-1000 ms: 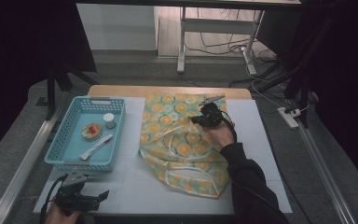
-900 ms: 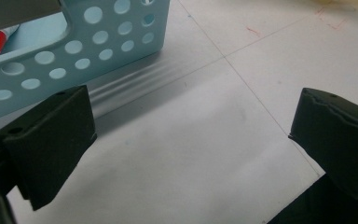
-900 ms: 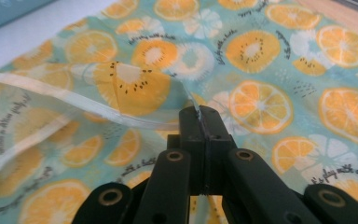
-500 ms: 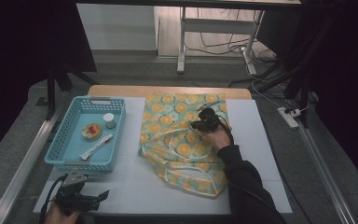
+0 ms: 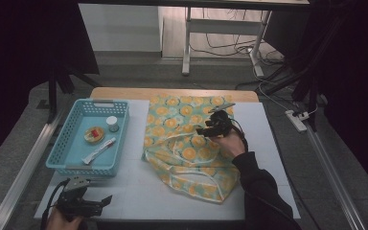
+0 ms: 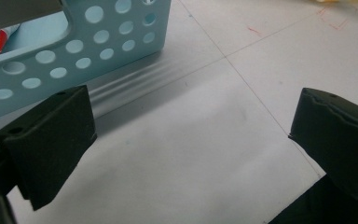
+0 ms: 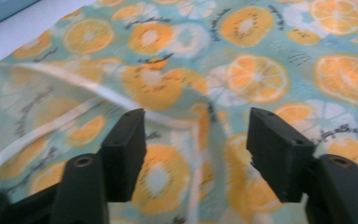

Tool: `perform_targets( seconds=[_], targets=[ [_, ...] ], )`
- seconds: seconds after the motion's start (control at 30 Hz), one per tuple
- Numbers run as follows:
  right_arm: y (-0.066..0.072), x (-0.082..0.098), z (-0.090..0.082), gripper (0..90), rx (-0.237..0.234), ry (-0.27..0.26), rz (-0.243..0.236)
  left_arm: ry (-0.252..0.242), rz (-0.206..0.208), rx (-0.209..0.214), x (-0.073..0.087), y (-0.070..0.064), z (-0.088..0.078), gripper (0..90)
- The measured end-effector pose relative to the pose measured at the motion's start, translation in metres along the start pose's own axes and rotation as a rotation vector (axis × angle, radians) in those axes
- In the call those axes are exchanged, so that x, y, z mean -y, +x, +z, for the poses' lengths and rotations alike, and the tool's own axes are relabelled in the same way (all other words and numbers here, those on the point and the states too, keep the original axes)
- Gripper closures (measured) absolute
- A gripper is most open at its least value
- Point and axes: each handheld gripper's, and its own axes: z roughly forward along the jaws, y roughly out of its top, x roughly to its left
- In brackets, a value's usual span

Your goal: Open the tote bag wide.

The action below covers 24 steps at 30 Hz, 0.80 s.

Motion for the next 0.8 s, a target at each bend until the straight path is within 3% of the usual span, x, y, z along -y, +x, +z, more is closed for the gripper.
perform_targets(
  seconds=[0.03,0.37,0.57,0.8],
  targets=[
    [0.007,0.0,-0.004,31.1,0.001,0.001,-0.022,0.0,0.0,0.0,0.0,0.0,0.0,0.0],
    [0.037,0.009,-0.018,10.9,-0.062,-0.013,-0.073,0.0,-0.001,0.0,0.0,0.0,0.0,0.0],
    [0.053,0.019,-0.021,0.4,-0.1,0.026,-0.104,0.0,-0.001,0.0,0.0,0.0,0.0,0.0],
    [0.072,0.034,-0.01,0.0,-0.123,0.084,-0.144,-0.003,0.007,-0.002,0.0,-0.001,0.0,0.0]
  ],
)
